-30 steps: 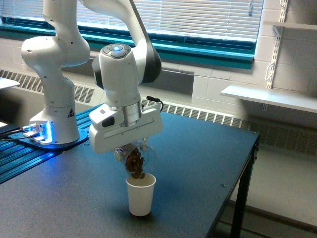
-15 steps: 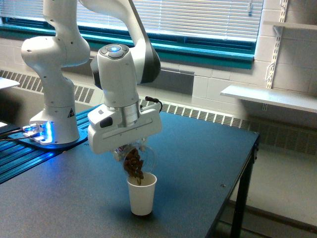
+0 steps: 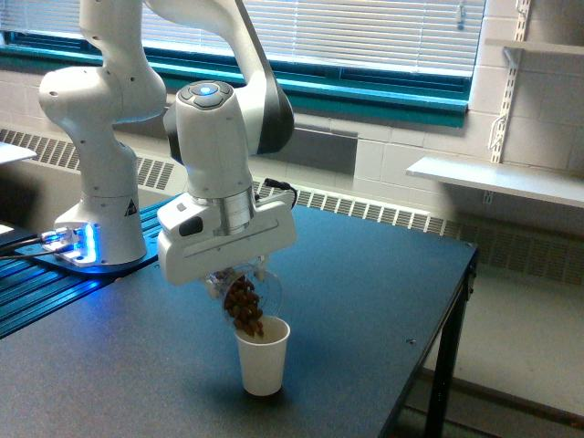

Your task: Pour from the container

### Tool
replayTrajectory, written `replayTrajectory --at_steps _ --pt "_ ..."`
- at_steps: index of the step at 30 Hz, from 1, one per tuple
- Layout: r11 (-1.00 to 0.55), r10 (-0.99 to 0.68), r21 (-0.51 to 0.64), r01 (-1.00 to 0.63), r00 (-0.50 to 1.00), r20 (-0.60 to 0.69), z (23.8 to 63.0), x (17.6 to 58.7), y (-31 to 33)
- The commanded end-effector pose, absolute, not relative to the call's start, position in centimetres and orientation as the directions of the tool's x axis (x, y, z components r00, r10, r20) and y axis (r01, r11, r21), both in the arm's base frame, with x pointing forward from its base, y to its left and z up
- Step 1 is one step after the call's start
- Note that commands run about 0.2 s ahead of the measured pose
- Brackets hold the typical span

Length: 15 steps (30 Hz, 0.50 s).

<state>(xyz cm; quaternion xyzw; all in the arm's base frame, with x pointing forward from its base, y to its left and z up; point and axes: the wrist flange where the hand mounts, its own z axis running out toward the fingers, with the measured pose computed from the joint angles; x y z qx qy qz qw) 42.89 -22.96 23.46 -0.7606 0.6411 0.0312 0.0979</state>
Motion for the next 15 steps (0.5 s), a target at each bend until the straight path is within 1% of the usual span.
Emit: replayTrajectory --at_steps 1,15 --pt "-0.150 -0.970 -0.115 -0.982 0.168 -0.174 23.90 43.12 -23.47" --pt "-0.162 -0.967 -0.109 -0.981 0.180 -0.179 24.15 43.72 -23.42"
